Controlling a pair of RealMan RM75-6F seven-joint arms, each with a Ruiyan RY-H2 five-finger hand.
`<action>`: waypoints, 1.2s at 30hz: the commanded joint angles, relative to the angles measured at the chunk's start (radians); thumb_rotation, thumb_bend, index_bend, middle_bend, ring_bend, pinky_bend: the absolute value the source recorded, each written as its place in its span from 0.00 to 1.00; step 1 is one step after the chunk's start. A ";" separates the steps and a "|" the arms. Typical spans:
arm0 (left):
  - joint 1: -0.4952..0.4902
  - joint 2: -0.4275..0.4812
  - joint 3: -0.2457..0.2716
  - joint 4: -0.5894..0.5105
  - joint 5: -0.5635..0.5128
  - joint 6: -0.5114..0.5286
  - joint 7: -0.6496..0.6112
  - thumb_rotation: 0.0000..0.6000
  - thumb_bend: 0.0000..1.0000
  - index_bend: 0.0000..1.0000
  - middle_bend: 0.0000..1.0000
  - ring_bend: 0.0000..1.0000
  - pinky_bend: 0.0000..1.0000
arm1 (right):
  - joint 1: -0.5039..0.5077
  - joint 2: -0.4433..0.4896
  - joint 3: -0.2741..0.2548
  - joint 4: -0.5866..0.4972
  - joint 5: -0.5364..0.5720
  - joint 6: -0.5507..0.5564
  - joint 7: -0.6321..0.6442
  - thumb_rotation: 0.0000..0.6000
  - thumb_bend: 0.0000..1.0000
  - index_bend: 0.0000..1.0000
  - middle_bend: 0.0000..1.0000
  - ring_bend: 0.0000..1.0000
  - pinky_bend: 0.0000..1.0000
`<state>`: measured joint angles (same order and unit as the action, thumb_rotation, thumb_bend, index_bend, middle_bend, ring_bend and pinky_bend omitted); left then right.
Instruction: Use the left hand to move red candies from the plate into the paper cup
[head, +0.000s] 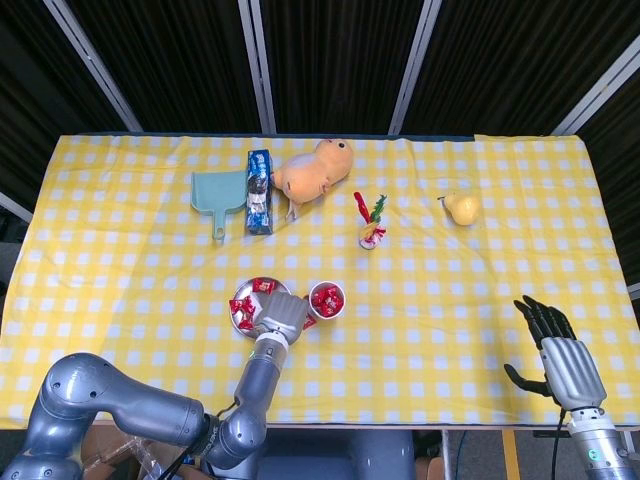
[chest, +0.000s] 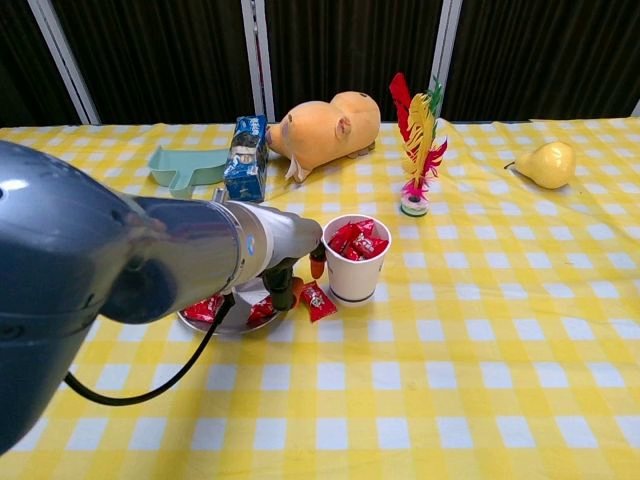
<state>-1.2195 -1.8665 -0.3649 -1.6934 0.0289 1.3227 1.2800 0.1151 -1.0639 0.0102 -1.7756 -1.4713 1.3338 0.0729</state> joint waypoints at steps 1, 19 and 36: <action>-0.001 -0.006 0.005 0.005 -0.002 -0.004 -0.004 1.00 0.73 0.22 1.00 1.00 1.00 | 0.000 0.000 0.000 0.000 0.000 0.000 0.000 1.00 0.34 0.00 0.00 0.00 0.00; 0.016 0.032 0.037 -0.083 0.046 0.008 -0.039 1.00 0.72 0.40 1.00 1.00 1.00 | -0.001 -0.002 -0.002 -0.002 0.000 0.001 -0.011 1.00 0.34 0.00 0.00 0.00 0.00; 0.034 0.049 0.089 -0.108 0.151 0.037 -0.103 1.00 0.32 0.41 1.00 1.00 1.00 | -0.001 -0.004 -0.002 -0.003 0.001 0.000 -0.016 1.00 0.34 0.00 0.00 0.00 0.00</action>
<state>-1.1866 -1.8044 -0.2857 -1.8143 0.1680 1.3507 1.1864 0.1141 -1.0679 0.0081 -1.7786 -1.4701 1.3334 0.0573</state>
